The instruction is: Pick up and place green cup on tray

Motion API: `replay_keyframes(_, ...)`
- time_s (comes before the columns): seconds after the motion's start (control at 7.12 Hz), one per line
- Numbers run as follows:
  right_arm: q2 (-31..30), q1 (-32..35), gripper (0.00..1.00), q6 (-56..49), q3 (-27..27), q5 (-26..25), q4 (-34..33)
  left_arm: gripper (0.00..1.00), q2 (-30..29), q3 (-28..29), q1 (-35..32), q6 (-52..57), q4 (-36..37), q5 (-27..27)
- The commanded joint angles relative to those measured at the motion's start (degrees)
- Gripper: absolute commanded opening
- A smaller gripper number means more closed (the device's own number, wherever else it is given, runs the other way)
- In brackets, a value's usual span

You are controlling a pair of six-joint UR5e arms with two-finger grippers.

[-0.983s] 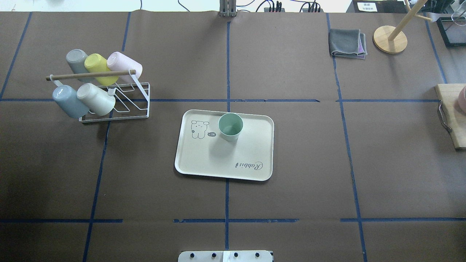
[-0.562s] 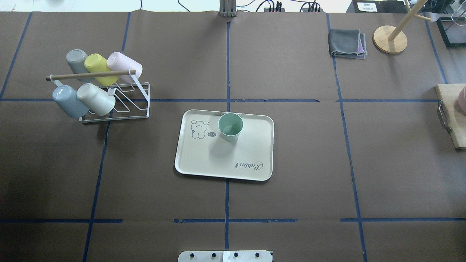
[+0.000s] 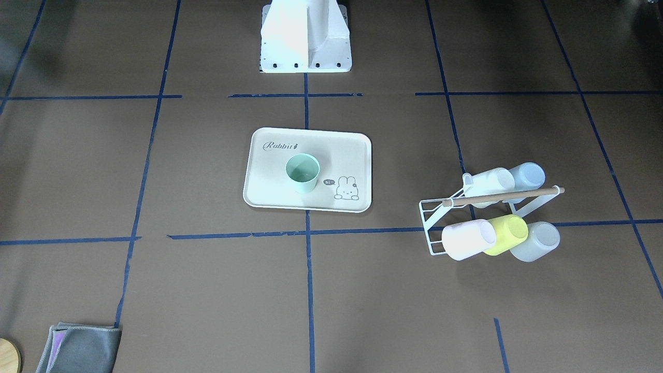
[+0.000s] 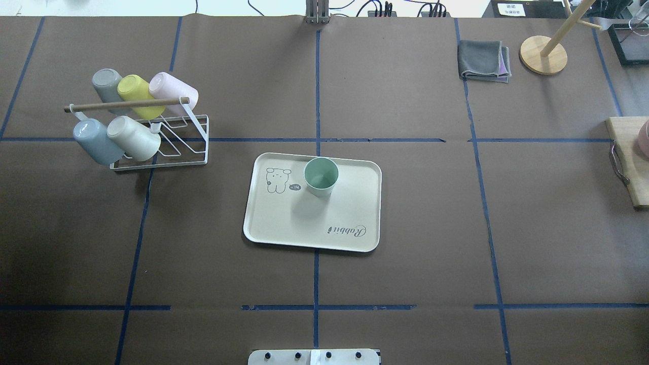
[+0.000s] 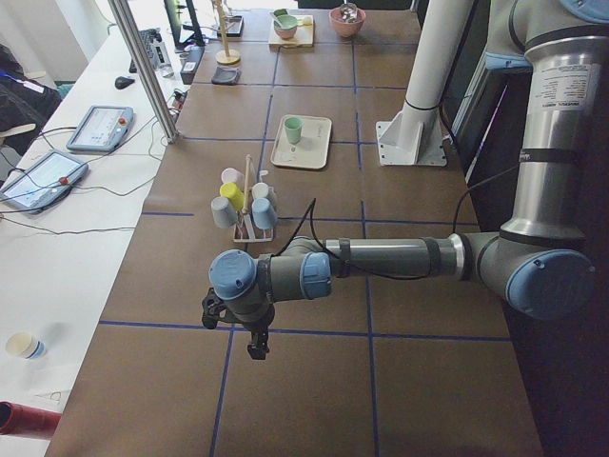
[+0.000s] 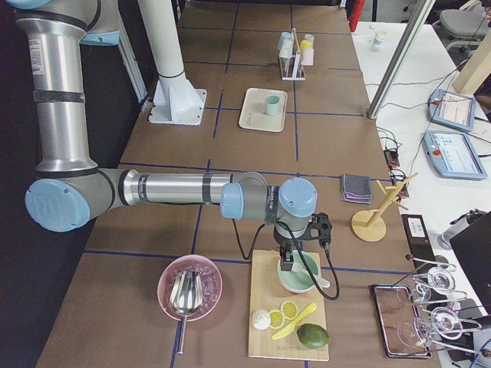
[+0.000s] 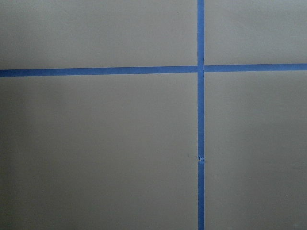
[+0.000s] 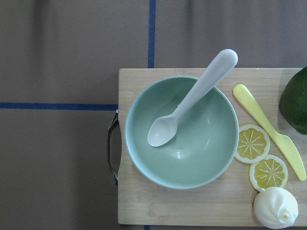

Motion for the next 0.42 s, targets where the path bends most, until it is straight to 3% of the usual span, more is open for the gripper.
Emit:
replay_keyframes(0.0,0.0,0.0,1.0,0.0,0.04,0.04,0.0,1.0,-0.01,-0.01,0.0,0.09,0.0,0.0)
replay_keyframes(0.28,0.09,0.0,1.0,0.17,0.13,-0.05,0.0,1.0,-0.1,0.08,0.0,0.0,-0.09,0.0)
